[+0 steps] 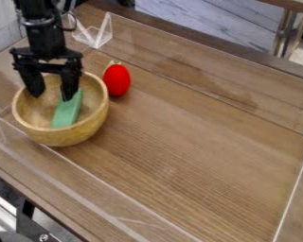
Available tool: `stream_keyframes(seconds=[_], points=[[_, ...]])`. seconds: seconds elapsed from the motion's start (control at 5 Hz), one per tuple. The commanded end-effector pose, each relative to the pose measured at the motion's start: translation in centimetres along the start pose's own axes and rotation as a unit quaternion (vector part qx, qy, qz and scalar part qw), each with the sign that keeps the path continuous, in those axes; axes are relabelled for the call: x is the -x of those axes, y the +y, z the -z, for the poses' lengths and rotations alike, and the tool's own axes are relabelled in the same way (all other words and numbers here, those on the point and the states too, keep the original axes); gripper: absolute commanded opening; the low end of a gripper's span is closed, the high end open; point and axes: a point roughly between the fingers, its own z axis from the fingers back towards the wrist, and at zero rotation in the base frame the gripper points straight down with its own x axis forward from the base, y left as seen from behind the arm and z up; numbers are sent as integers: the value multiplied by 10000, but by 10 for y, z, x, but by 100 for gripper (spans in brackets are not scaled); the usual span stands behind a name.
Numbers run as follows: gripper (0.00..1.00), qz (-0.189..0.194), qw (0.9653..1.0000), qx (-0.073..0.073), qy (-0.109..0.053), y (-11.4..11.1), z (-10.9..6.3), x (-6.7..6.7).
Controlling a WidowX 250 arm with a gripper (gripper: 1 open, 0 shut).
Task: Remove the green stick from the brown bowl and put it on the table
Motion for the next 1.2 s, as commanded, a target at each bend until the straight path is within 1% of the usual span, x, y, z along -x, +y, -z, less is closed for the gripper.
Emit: stream_keyframes(seconds=[0.0,0.2,0.4,0.8,1.0], points=[[100,-180,9997,-5,-193,-1,5,-10],[100,-512,9985,47,-187,-9,6,-10],[0,-829,9964,91,-172,-17,4,-7],[0,-586,9982,121,-103,-38,6,6],[0,-754,9970,135,-102,-27,8,11]])
